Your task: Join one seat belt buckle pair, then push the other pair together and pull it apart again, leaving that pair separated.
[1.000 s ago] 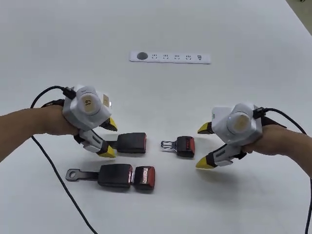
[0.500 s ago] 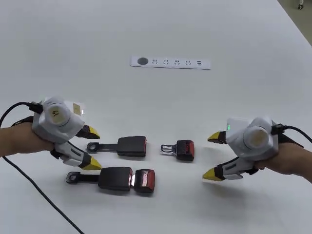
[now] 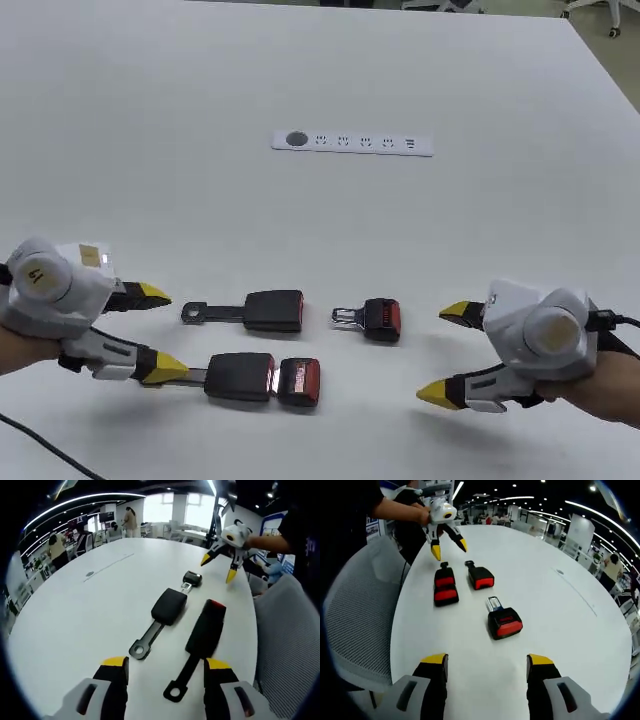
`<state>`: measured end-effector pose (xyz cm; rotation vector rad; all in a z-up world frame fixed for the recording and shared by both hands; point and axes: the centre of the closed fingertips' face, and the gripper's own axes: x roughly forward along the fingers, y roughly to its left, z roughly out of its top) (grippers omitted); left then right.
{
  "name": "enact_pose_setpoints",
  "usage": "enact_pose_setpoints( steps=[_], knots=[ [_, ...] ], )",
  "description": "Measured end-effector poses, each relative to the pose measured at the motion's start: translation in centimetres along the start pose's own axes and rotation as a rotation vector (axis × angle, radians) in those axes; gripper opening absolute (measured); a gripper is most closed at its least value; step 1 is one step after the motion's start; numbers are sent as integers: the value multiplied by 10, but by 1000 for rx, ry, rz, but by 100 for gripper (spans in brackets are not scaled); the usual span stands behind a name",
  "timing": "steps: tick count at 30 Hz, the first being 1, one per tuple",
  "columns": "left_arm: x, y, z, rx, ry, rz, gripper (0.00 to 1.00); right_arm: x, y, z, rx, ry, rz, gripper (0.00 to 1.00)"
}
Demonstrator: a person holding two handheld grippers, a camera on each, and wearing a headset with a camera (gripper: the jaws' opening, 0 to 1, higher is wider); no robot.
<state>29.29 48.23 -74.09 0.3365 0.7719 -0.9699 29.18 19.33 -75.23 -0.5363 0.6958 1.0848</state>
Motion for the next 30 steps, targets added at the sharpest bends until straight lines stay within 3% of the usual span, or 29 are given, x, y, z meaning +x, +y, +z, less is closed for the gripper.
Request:
enact_pose_setpoints(
  steps=[5,11,17,21,30],
  knots=[
    [-10,-11,1,-25,-87,54,65,-2,10,5,32,-43,-42,65],
    [-15,-27,2,-48,-152,98,72,0,21,9,70,-99,-76,72],
    [-17,-30,3,-64,-178,145,83,-4,28,16,110,-156,-113,80],
    [-13,-35,3,-62,-176,148,91,-7,35,22,132,-177,-125,89],
    [-13,-40,5,-99,-241,135,100,-9,37,27,155,-213,-131,99]
  ],
)
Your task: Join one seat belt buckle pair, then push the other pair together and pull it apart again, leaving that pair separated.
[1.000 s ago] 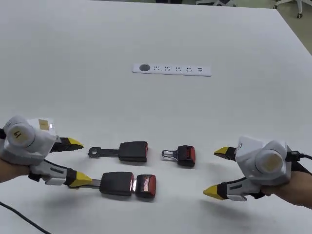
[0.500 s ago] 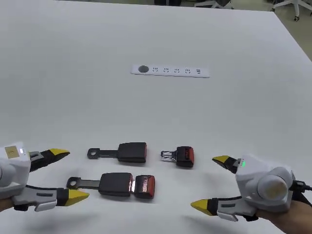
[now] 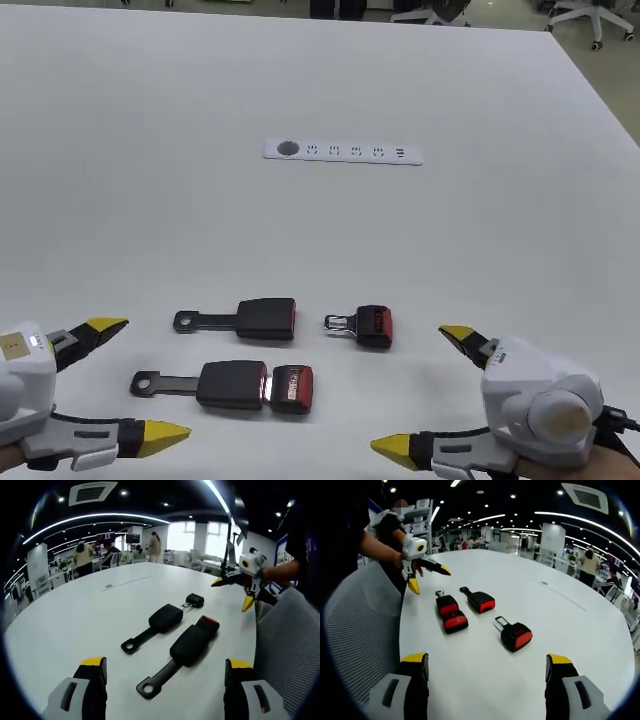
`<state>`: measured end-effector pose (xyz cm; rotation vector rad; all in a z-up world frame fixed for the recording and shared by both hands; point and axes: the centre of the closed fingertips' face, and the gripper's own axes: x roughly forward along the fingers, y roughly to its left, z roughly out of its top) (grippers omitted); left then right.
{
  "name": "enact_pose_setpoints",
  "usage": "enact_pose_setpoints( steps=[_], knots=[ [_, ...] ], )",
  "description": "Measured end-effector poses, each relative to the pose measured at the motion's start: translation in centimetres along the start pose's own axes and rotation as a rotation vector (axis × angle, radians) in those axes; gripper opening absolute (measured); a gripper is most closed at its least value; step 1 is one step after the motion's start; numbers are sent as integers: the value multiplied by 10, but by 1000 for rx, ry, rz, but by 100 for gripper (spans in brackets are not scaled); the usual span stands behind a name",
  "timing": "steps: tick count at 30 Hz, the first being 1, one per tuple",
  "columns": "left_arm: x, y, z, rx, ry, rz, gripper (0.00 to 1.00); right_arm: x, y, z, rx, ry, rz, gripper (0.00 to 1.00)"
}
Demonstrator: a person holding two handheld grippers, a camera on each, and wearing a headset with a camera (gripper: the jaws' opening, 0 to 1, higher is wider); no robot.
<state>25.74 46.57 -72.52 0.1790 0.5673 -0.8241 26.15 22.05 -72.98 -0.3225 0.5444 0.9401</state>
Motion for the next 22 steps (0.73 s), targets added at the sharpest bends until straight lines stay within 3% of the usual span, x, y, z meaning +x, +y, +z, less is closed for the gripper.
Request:
enact_pose_setpoints(
  steps=[8,22],
  knots=[
    [0,-9,3,-5,-18,-7,100,1,3,-3,6,-1,7,99],
    [-2,-10,7,6,-21,8,100,0,4,0,12,-4,10,99]
  ],
)
